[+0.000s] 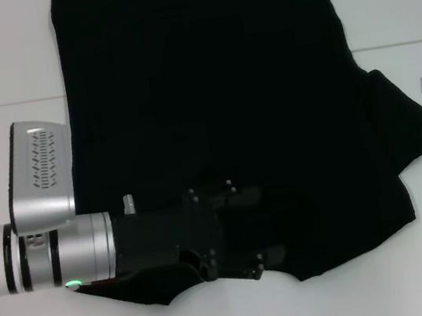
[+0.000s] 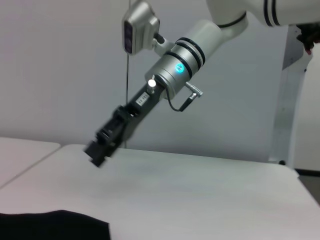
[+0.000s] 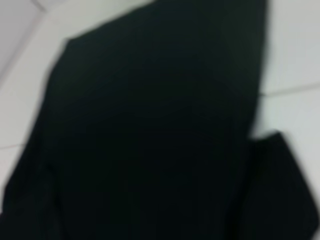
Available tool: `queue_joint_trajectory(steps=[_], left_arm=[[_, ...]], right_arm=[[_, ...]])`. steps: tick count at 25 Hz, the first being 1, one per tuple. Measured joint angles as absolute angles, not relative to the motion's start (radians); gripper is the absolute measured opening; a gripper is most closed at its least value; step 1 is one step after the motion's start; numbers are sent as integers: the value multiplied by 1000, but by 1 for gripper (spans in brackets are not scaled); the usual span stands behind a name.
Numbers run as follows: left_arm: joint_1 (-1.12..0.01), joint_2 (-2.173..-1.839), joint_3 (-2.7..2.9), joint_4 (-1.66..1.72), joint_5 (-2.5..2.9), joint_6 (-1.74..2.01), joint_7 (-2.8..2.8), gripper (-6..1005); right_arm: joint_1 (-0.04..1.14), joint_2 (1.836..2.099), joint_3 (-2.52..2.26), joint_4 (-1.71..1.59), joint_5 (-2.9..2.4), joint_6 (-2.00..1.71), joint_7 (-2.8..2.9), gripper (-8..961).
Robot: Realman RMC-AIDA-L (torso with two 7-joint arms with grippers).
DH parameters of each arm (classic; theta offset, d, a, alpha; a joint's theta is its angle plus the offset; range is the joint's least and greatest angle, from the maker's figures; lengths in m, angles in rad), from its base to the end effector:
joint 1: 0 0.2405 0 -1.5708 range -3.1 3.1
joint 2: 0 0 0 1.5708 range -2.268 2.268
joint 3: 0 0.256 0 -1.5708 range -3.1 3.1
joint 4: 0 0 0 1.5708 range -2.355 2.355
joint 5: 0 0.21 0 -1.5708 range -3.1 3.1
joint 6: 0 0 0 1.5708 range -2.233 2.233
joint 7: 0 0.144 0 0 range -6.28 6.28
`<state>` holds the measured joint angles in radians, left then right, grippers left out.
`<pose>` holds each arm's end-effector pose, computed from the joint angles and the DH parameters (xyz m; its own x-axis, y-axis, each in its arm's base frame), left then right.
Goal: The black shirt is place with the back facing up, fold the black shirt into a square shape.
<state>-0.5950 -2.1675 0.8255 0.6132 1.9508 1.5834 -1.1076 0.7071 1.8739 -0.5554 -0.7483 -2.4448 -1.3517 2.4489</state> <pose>-0.2092 0.3186 -0.0549 0.8553 0.0648 0.5140 0.1301 -0.9872 -0.0919 0.2939 0.4111 0.1131 0.2586 -0.8344 -0.4868 -0.9579 -0.1566 -0.2405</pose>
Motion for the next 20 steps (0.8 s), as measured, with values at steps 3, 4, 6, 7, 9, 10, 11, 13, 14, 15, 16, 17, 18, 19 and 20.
queue_joint_trajectory(steps=[3, 4, 6, 7, 9, 10, 11, 13, 14, 15, 16, 17, 18, 19, 20], left_arm=[[-593, -2167, 815, 614, 1960, 1576, -1088, 886], [-593, -2166, 814, 614, 1963, 1574, -1087, 886], [-593, -2165, 811, 614, 1965, 1570, -1088, 884], [-593, -2164, 810, 614, 1965, 1568, -1089, 884], [-595, -2164, 807, 613, 1965, 1560, -1092, 883], [-595, -2164, 806, 612, 1965, 1557, -1092, 879], [-595, -2164, 803, 611, 1965, 1552, -1092, 876], [-595, -2164, 794, 611, 1965, 1546, -1096, 872], [-596, -2163, 791, 612, 1965, 1546, -1103, 872], [-598, -2161, 790, 613, 1967, 1547, -1117, 872], [-601, -2159, 790, 613, 1970, 1548, -1134, 872], [-604, -2157, 791, 613, 1976, 1549, -1147, 872], [-607, -2155, 791, 613, 1982, 1550, -1158, 872], [-609, -2154, 791, 613, 1988, 1550, -1163, 872], [-609, -2153, 790, 613, 1990, 1551, -1164, 872]], right_arm=[[711, 1863, -555, -745, -2520, -1341, 2513, 877], [712, 1862, -555, -740, -2535, -1333, 2523, 877], [718, 1862, -555, -721, -2559, -1316, 2536, 877], [724, 1862, -555, -703, -2569, -1302, 2538, 878], [736, 1863, -556, -661, -2580, -1275, 2539, 878], [742, 1863, -557, -639, -2582, -1258, 2537, 878], [746, 1863, -560, -617, -2583, -1241, 2534, 878], [752, 1868, -568, -586, -2584, -1204, 2532, 878], [755, 1871, -574, -574, -2584, -1185, 2532, 878], [759, 1873, -580, -559, -2584, -1167, 2532, 877], [763, 1875, -585, -543, -2584, -1150, 2532, 877], [767, 1878, -591, -529, -2584, -1134, 2532, 877], [770, 1881, -597, -518, -2585, -1120, 2532, 877], [772, 1885, -603, -510, -2585, -1107, 2532, 877], [774, 1891, -610, -507, -2585, -1095, 2532, 878]])
